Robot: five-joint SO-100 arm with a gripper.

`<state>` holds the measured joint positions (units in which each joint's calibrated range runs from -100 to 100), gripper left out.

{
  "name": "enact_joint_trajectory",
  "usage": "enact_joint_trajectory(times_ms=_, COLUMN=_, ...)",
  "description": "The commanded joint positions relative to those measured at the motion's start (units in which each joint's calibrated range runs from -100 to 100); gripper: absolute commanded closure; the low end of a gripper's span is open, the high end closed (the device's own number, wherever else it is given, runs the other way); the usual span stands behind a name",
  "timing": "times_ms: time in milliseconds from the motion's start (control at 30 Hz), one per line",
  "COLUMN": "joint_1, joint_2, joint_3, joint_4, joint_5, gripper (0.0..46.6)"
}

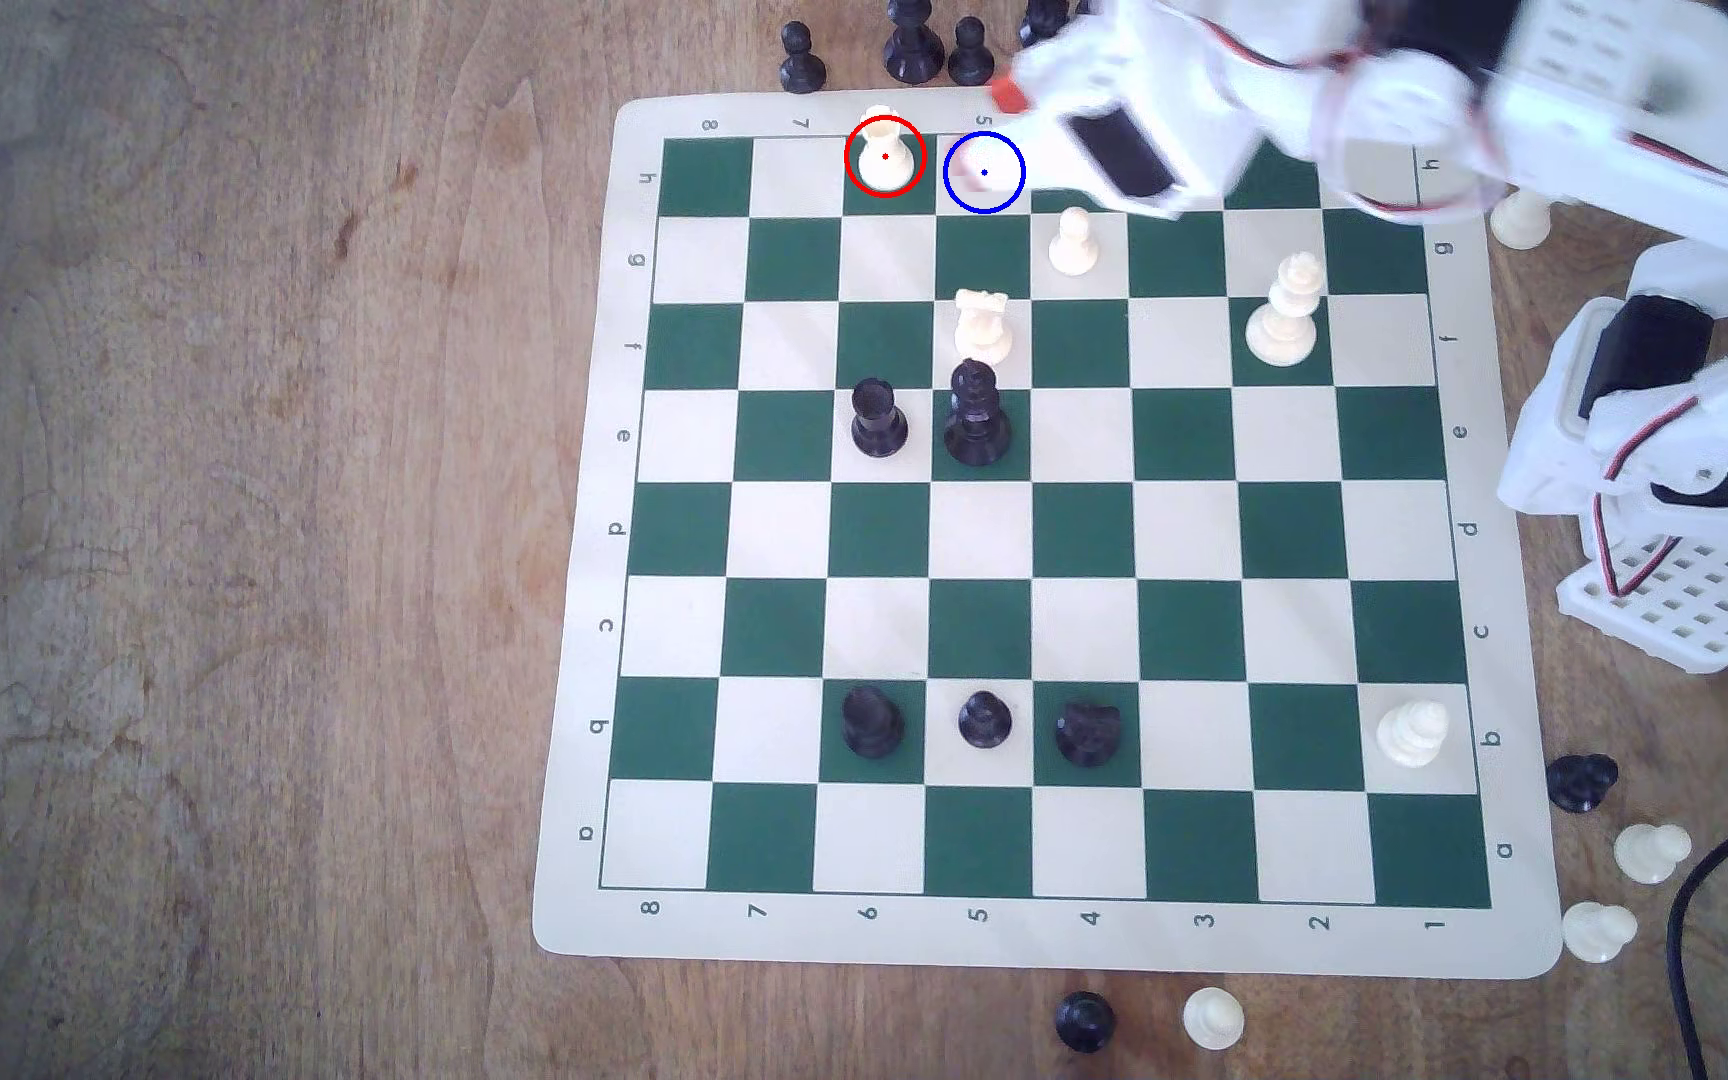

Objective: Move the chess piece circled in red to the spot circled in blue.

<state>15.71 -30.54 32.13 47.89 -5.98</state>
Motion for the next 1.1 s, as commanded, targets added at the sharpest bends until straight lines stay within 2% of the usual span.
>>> enact_joint_trajectory(times_ms=0, joint_1=1.0, joint_2=7.4, joint_3=-10.9, joint_4=0.3, joint_5=-0.5, gripper=32.8)
enact_joint_trajectory(times_ms=200, joint_1=3.4, joint_2=17.6, joint_3=-14.6, joint_4=-2.8, joint_5=-0.7, gripper=32.2)
enact_joint_trajectory(times_ms=367, joint_1=5.4, joint_2=24.1, joint_3=-15.4, joint_4=-7.3, joint_5=-0.6, gripper=29.5)
enact_joint_trajectory(times_ms=1067, joint_1=7.6, joint_2=41.4, joint_3=-34.8, joint_4=-2.9, joint_5=0.5, gripper=28.7)
